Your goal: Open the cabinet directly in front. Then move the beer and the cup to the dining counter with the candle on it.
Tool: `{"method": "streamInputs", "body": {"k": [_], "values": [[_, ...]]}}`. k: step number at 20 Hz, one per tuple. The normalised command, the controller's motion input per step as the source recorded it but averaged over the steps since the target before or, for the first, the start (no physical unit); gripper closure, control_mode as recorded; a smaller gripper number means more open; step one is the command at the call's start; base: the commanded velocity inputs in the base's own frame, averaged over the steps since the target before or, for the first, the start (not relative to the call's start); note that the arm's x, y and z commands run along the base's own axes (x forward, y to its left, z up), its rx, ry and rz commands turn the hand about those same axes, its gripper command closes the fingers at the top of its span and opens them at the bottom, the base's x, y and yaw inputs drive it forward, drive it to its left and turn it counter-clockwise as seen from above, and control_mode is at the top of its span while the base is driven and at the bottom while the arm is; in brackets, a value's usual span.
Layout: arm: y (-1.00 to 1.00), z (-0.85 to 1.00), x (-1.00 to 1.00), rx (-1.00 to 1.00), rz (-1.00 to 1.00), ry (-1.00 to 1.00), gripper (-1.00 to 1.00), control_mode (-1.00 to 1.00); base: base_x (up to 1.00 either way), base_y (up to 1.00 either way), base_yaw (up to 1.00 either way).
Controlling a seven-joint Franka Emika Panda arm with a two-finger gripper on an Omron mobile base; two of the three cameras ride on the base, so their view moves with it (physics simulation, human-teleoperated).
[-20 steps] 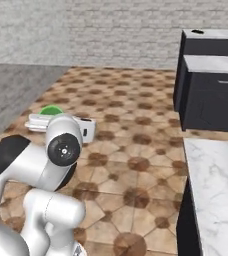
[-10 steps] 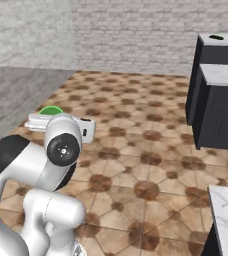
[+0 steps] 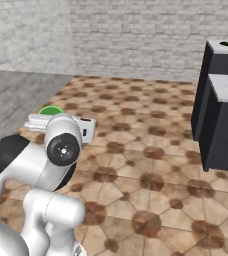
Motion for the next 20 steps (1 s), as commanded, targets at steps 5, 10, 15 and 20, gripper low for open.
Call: {"method": "streamInputs", "body": {"k": [5, 10, 15, 20], "values": [[0.00, 0.00, 0.00, 0.00, 0.00, 0.00, 1.00, 1.00, 1.00, 0.27, 0.05], [0.00, 0.00, 0.00, 0.00, 0.00, 0.00, 1.00, 1.00, 1.00, 0.30, 0.08], [0.00, 0.00, 0.00, 0.00, 0.00, 0.00, 1.00, 1.00, 1.00, 0.29, 0.11], [0.00, 0.00, 0.00, 0.00, 0.00, 0.00, 1.00, 1.00, 1.00, 0.23, 0.12]]}}
